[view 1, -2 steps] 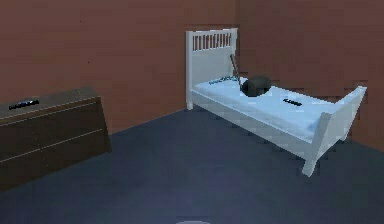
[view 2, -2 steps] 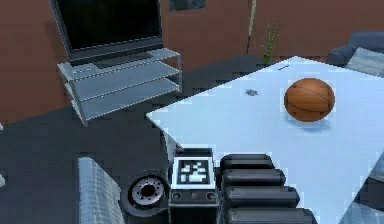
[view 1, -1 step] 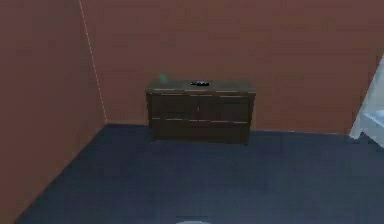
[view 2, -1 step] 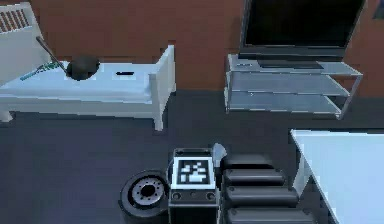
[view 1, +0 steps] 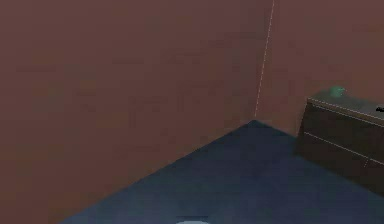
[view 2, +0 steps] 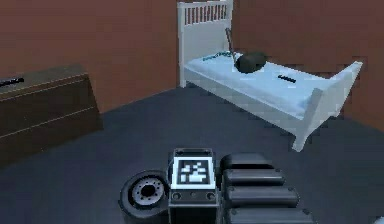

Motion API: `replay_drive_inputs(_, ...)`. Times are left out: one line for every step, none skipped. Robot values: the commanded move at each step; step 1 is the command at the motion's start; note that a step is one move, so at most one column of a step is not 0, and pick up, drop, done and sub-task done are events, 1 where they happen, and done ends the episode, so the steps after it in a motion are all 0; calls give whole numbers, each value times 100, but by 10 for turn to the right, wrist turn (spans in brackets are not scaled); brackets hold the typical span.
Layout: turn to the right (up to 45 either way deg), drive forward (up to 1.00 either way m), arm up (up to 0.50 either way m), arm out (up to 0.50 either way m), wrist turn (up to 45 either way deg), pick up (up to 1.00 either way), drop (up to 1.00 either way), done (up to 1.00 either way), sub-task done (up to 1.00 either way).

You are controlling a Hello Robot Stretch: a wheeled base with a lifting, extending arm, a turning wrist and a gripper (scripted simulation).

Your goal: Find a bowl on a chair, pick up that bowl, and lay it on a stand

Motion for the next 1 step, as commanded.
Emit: replay_drive_inputs(-60,0,0,0,0,0,0,0,0)
